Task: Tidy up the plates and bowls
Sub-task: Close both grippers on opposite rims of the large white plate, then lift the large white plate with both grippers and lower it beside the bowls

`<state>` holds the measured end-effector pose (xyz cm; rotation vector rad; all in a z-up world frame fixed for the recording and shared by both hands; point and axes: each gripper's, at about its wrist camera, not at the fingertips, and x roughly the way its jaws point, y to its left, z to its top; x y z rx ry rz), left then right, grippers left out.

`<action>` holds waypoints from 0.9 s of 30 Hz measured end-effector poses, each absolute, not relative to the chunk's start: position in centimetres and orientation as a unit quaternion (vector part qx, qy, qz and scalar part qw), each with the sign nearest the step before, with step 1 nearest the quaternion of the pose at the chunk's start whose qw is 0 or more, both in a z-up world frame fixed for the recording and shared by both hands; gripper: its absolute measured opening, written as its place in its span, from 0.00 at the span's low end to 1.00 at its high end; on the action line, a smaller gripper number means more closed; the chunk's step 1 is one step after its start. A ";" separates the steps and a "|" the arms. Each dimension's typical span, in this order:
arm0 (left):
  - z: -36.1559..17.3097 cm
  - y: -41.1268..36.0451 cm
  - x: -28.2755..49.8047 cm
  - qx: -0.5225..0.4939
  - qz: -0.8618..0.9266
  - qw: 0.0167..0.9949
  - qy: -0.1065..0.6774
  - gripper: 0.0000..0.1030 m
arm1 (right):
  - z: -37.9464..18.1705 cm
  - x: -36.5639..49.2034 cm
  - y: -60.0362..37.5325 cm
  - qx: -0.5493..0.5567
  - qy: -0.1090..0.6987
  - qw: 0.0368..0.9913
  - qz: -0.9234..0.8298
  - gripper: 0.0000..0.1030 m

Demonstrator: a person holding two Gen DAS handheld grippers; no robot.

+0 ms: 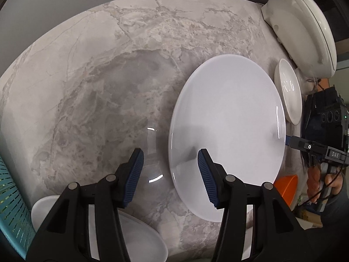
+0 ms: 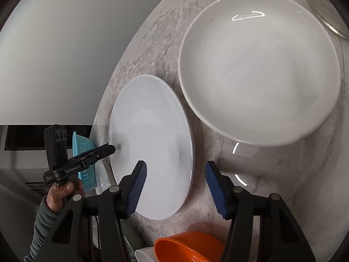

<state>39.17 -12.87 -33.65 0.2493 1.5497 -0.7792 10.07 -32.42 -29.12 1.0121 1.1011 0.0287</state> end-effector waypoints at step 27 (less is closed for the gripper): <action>-34.4 -10.9 38.6 0.093 -0.351 0.629 0.687 0.19 | -30.5 11.0 -32.5 0.455 0.519 0.723 0.019 0.14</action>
